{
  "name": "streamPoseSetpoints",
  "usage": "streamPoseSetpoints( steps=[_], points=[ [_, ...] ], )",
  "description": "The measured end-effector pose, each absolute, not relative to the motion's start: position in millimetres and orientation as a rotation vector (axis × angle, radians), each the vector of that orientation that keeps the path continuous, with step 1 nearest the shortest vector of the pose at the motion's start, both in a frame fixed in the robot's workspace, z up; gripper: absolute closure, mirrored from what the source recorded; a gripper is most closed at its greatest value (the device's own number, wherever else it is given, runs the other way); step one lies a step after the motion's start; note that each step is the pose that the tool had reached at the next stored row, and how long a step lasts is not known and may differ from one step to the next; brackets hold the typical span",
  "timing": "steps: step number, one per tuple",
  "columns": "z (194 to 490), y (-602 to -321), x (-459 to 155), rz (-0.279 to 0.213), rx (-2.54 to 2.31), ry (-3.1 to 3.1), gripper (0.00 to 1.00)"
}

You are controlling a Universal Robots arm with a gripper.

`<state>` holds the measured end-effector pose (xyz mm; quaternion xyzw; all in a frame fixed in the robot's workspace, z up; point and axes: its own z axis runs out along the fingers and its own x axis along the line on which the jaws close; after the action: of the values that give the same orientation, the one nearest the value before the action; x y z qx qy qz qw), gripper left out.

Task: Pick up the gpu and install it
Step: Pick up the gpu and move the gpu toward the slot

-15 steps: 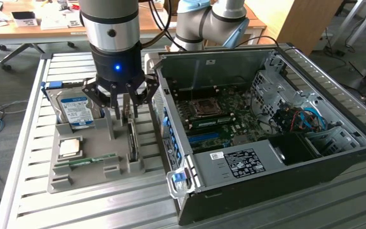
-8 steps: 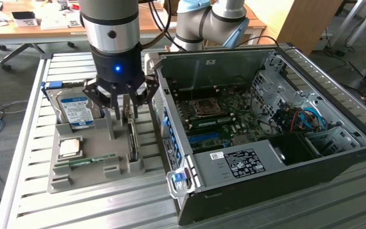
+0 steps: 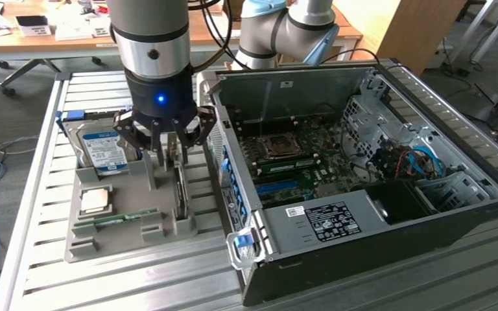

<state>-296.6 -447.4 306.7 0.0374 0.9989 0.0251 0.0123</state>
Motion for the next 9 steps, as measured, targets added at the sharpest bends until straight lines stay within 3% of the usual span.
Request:
streamPoseSetpoints(
  steps=[9],
  points=[
    [305.0,-447.4,-296.6,0.079,0.117,3.113,0.57]
  ],
)
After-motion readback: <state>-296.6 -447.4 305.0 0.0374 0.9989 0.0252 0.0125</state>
